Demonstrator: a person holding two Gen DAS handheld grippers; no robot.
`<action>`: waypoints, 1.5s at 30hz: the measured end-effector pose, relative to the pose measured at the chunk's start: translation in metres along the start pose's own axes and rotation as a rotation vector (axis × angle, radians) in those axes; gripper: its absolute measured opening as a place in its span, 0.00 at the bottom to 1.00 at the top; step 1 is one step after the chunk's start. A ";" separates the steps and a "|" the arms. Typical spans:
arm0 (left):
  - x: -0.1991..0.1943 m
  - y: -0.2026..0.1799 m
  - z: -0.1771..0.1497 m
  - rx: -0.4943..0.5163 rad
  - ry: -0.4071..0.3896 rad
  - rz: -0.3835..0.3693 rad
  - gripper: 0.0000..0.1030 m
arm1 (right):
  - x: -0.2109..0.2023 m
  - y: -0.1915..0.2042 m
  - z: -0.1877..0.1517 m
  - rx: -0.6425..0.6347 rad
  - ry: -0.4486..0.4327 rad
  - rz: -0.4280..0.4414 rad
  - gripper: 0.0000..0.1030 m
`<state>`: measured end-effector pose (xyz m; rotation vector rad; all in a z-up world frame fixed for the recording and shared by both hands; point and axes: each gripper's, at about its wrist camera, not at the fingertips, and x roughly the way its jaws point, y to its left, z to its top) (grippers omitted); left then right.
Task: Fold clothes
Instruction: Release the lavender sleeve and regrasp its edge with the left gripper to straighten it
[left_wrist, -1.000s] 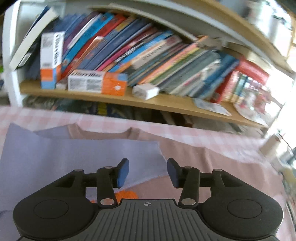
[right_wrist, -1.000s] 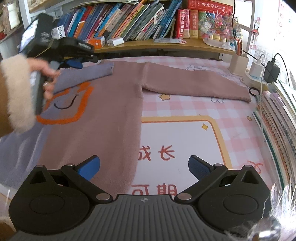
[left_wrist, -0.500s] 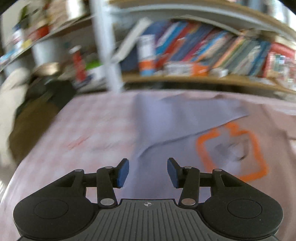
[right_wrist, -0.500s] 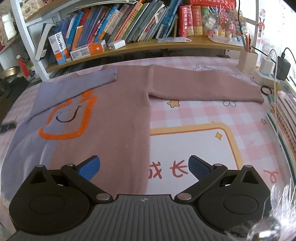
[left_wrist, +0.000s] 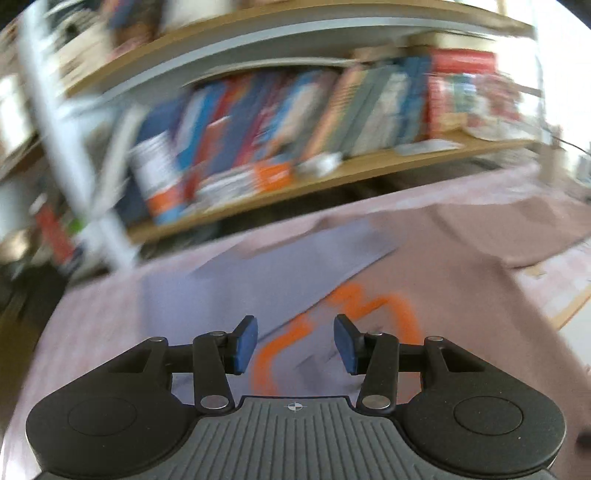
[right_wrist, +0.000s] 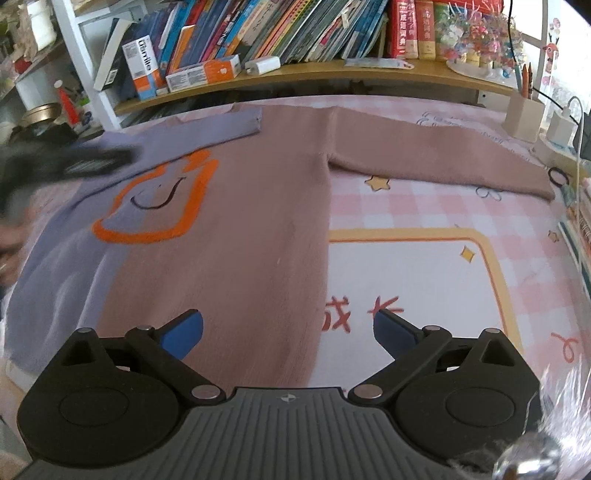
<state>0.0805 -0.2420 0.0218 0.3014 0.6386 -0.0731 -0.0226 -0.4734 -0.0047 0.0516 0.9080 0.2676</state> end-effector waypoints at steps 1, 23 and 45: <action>0.007 -0.012 0.006 0.024 -0.016 -0.008 0.45 | -0.001 0.000 -0.002 -0.003 0.000 0.004 0.98; 0.133 -0.100 0.042 0.235 0.047 0.103 0.20 | 0.002 -0.033 -0.009 0.081 0.025 0.055 0.80; 0.086 -0.086 0.028 0.179 0.012 -0.068 0.04 | 0.003 -0.030 -0.005 0.071 0.027 0.084 0.78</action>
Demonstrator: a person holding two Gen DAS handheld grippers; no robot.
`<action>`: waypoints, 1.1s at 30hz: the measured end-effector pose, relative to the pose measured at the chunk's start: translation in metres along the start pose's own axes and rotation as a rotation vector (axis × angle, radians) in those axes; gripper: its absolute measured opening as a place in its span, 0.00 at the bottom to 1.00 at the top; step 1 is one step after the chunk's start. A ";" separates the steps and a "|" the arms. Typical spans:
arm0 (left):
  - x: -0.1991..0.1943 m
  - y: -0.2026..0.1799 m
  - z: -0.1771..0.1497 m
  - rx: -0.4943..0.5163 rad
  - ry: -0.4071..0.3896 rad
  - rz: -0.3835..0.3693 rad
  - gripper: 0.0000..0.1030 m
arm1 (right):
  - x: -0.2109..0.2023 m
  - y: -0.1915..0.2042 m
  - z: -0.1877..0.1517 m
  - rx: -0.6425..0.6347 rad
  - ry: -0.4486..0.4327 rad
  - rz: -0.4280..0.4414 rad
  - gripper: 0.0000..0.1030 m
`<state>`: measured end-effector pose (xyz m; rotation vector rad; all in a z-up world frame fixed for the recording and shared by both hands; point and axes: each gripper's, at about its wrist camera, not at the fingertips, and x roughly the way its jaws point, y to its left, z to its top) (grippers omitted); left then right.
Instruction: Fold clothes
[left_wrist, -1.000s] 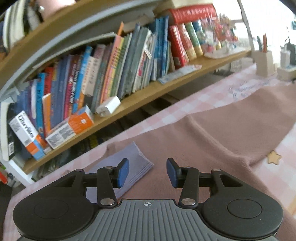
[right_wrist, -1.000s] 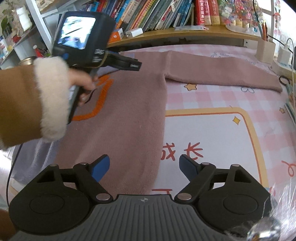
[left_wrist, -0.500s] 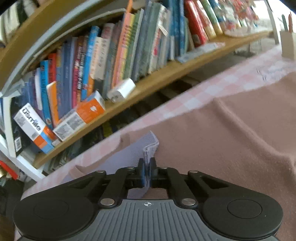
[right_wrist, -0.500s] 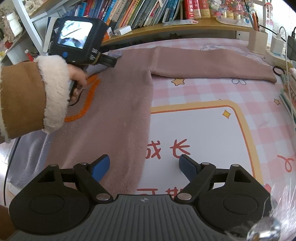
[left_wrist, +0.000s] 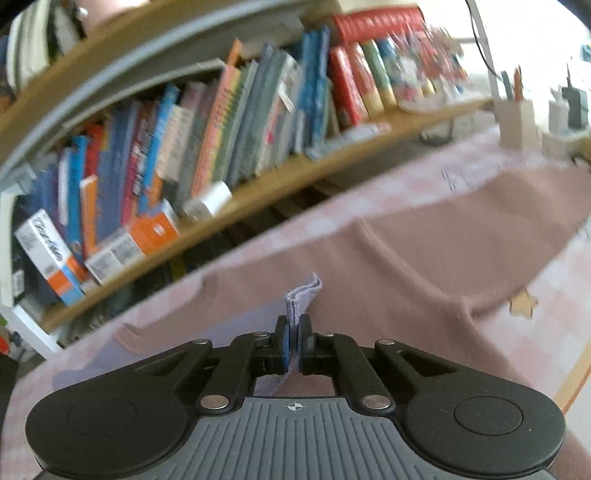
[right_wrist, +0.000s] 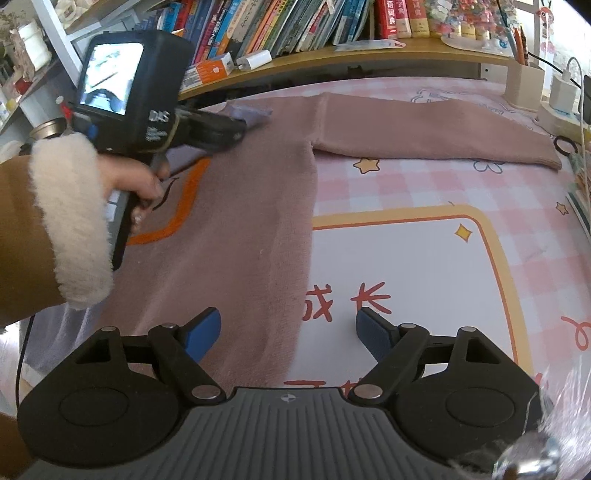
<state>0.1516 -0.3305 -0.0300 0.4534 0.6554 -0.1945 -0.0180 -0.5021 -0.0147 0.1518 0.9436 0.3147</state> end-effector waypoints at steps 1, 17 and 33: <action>0.001 0.000 -0.001 -0.002 0.009 -0.015 0.07 | 0.000 0.000 0.000 0.001 0.000 -0.001 0.78; -0.137 0.097 -0.089 -0.305 0.065 0.079 0.15 | 0.002 0.018 0.008 -0.016 -0.040 0.021 0.78; -0.174 0.169 -0.200 -0.542 0.202 0.244 0.38 | 0.004 0.040 0.000 0.021 -0.034 -0.077 0.62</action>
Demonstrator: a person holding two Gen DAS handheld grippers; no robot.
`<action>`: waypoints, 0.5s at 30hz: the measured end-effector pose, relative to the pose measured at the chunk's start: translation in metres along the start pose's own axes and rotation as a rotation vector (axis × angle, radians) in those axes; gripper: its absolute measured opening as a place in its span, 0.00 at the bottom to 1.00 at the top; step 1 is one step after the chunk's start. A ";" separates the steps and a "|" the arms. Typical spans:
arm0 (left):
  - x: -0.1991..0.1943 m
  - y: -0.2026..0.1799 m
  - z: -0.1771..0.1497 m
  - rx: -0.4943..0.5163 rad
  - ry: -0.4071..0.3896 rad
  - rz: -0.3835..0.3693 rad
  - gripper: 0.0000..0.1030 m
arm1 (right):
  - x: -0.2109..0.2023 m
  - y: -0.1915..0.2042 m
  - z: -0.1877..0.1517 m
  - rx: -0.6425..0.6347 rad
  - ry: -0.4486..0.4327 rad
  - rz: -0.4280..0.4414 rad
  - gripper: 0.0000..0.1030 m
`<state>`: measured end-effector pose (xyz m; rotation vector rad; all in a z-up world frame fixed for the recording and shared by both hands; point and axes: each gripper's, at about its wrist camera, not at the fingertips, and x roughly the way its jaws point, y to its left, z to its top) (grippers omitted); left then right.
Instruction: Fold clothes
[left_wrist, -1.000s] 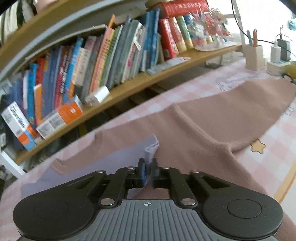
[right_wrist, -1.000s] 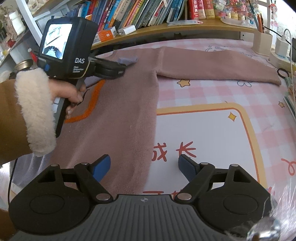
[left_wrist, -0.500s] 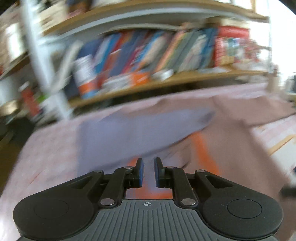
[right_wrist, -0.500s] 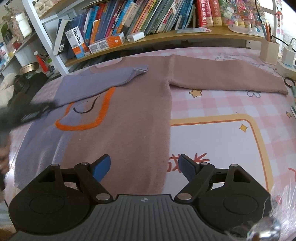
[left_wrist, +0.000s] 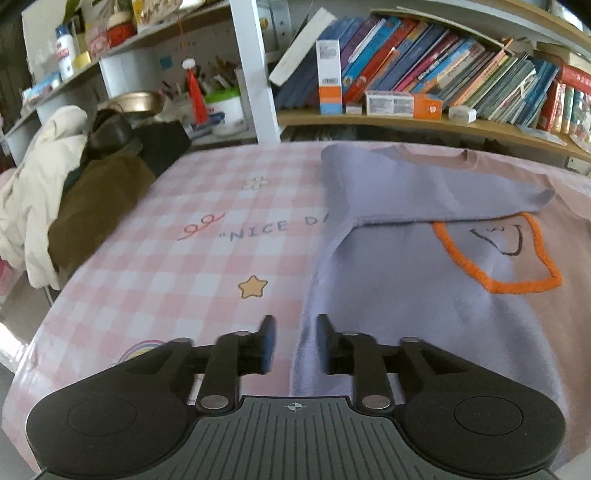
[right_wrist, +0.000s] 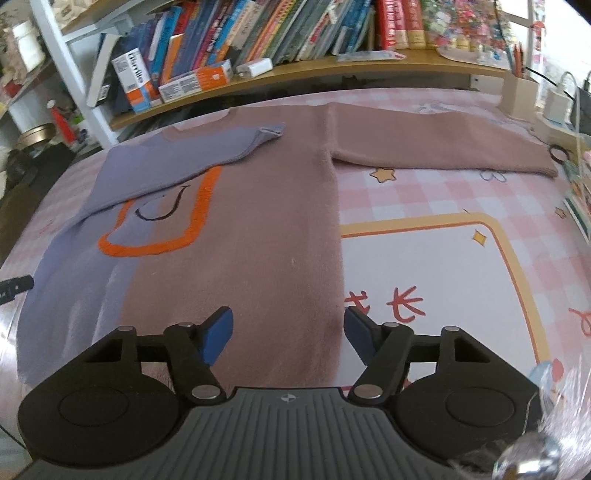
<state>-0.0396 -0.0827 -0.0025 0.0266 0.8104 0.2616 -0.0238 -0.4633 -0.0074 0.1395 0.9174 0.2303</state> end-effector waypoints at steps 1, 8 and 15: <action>0.002 0.002 -0.001 -0.001 -0.001 -0.004 0.47 | 0.000 0.001 -0.001 0.006 0.001 -0.009 0.61; 0.027 0.008 0.001 0.012 0.042 -0.069 0.47 | 0.000 0.003 -0.008 0.077 0.006 -0.074 0.44; 0.038 0.016 0.007 0.000 0.047 -0.159 0.27 | -0.001 0.003 -0.013 0.127 -0.018 -0.142 0.22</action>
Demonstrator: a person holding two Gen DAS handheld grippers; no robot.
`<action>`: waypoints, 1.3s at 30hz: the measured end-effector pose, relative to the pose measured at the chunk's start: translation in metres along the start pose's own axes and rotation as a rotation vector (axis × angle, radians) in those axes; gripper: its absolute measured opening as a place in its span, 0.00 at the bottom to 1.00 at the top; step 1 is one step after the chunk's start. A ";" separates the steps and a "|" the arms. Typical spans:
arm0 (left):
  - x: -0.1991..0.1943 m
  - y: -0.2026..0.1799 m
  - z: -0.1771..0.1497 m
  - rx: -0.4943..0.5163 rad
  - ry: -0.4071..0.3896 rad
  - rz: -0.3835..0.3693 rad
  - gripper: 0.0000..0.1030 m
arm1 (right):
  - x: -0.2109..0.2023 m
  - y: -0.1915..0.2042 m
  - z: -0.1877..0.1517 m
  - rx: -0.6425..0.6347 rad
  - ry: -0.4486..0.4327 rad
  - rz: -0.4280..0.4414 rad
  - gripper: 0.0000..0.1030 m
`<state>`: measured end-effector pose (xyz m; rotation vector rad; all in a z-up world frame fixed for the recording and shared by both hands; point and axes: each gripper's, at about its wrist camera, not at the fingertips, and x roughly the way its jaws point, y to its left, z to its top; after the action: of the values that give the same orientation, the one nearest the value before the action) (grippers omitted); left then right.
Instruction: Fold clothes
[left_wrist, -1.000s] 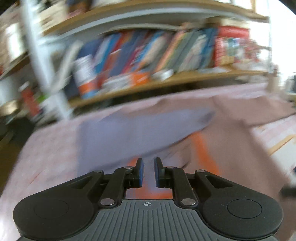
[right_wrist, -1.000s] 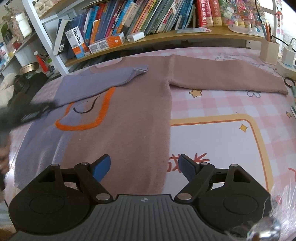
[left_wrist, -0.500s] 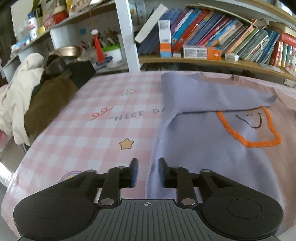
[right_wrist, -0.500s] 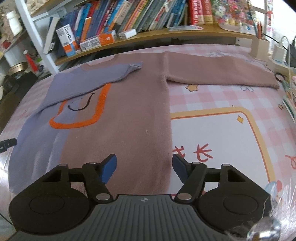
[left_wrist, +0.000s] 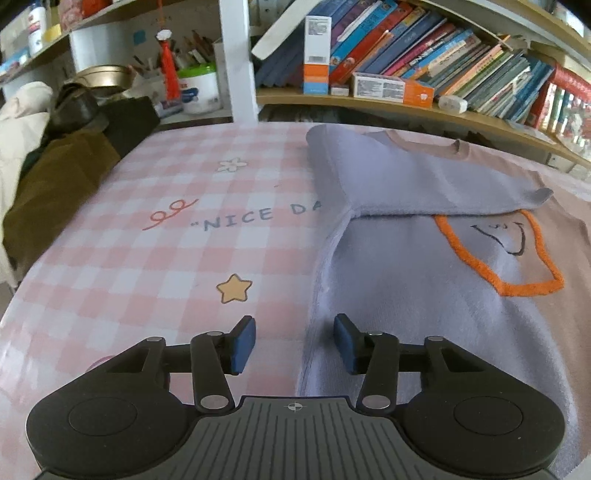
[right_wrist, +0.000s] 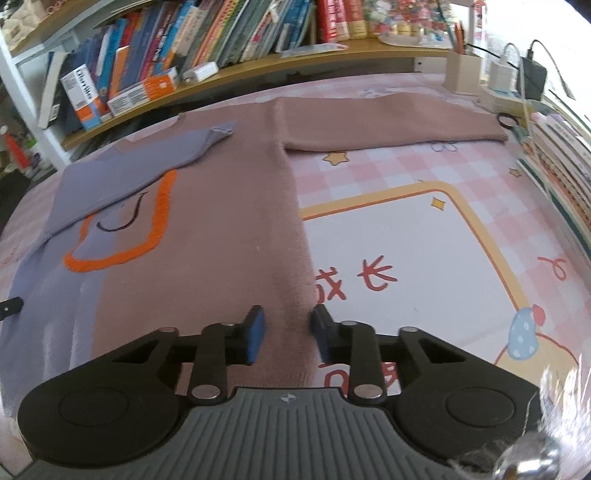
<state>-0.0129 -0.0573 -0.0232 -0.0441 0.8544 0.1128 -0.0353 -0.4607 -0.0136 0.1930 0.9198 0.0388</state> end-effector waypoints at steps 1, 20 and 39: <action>0.000 0.000 0.001 0.006 0.001 -0.017 0.15 | 0.000 0.000 0.000 0.001 -0.003 -0.006 0.21; 0.001 0.040 0.006 -0.015 -0.017 -0.014 0.11 | 0.001 0.037 -0.010 -0.034 0.003 0.000 0.16; -0.057 0.035 0.004 0.120 -0.180 -0.087 0.70 | -0.034 0.061 -0.018 0.032 -0.093 -0.071 0.39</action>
<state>-0.0513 -0.0264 0.0223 0.0408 0.6774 -0.0159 -0.0667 -0.4023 0.0136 0.1905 0.8347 -0.0503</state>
